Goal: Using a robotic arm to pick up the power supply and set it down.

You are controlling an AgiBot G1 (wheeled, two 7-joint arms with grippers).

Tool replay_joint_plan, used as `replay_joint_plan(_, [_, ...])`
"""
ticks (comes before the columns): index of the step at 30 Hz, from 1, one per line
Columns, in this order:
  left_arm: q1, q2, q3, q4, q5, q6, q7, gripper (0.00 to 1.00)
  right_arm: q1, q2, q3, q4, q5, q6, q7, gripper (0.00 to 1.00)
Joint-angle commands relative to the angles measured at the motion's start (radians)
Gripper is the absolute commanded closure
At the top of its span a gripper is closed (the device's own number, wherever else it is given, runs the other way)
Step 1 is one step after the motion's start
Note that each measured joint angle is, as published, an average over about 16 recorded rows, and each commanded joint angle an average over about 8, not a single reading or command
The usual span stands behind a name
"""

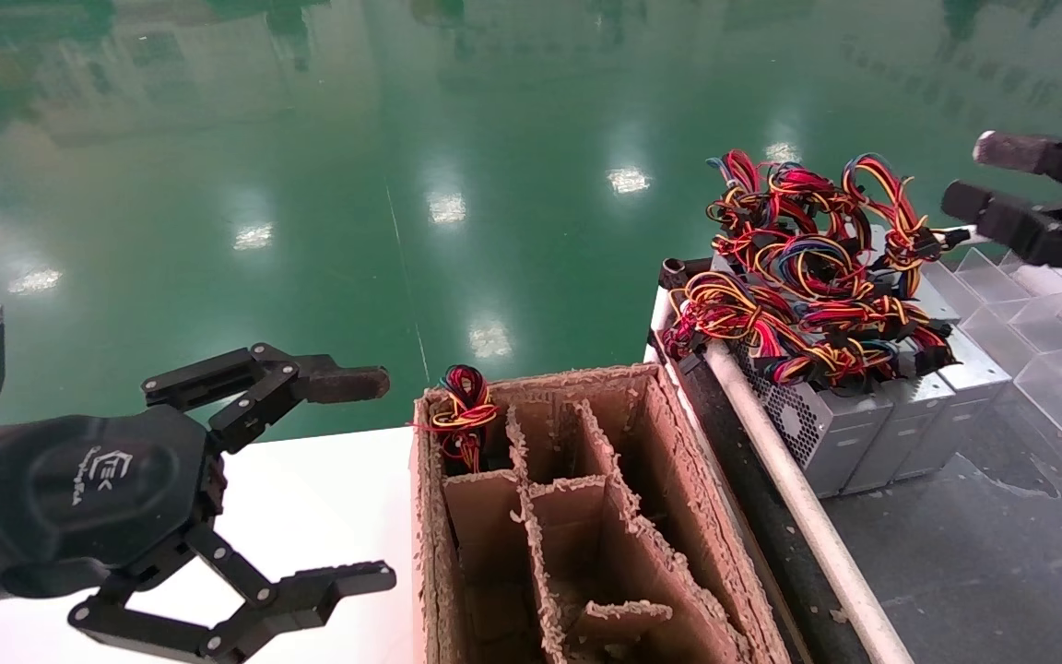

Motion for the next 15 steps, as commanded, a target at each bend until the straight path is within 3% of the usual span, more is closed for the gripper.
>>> replay_joint_plan(1, [0.000, 0.000, 0.000, 0.000, 0.000, 0.000, 0.000, 0.00, -0.028, 0.001, 0.005, 0.044, 0.015, 0.003, 0.004, 0.00])
replay_joint_plan(15, [0.000, 0.000, 0.000, 0.000, 0.000, 0.000, 0.000, 0.00, -0.221, 0.011, 0.038, 0.351, 0.118, 0.025, 0.031, 0.00])
